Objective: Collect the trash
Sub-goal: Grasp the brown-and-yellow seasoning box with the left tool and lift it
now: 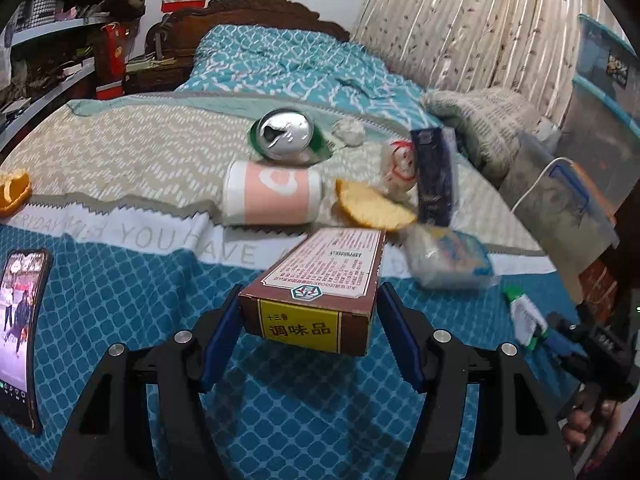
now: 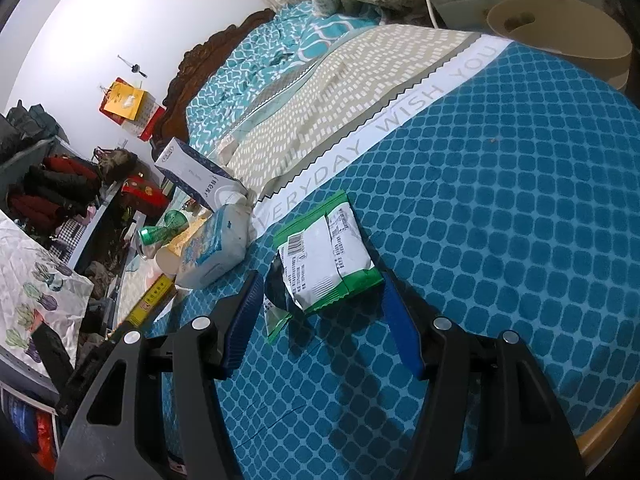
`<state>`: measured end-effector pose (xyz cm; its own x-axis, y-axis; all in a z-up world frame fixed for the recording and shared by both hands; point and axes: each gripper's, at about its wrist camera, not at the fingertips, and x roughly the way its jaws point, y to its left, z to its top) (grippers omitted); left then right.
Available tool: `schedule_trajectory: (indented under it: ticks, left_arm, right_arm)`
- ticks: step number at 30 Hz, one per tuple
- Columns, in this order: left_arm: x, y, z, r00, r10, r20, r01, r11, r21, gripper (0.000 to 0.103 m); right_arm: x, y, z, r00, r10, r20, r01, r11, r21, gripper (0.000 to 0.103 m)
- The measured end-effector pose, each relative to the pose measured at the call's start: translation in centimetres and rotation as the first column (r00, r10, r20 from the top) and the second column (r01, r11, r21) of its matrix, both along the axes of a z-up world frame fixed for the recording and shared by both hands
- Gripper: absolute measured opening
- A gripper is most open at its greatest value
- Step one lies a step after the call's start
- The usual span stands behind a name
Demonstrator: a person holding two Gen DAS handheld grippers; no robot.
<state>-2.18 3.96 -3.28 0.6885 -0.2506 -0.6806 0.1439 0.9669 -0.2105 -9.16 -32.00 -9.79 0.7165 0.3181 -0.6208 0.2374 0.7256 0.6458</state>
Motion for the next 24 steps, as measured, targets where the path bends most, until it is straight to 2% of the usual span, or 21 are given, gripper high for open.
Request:
schedule_trajectory:
  ticks: [9,24]
  left_arm:
    - [-0.6,-3.2,1.3,0.994,-0.105,0.039,0.104,0.994,0.014,0.063]
    - [-0.8,-3.8,0.9,0.991,-0.132,0.023,0.132,0.991,0.023,0.063]
  right_arm:
    - [-0.8,-0.6,0.1,1.000,-0.009,0.006,0.009,1.000,-0.017,0.062]
    - [-1.8,-1.1,0.9,1.000,-0.014,0.021,0.016,0.998,-0.054,0.062]
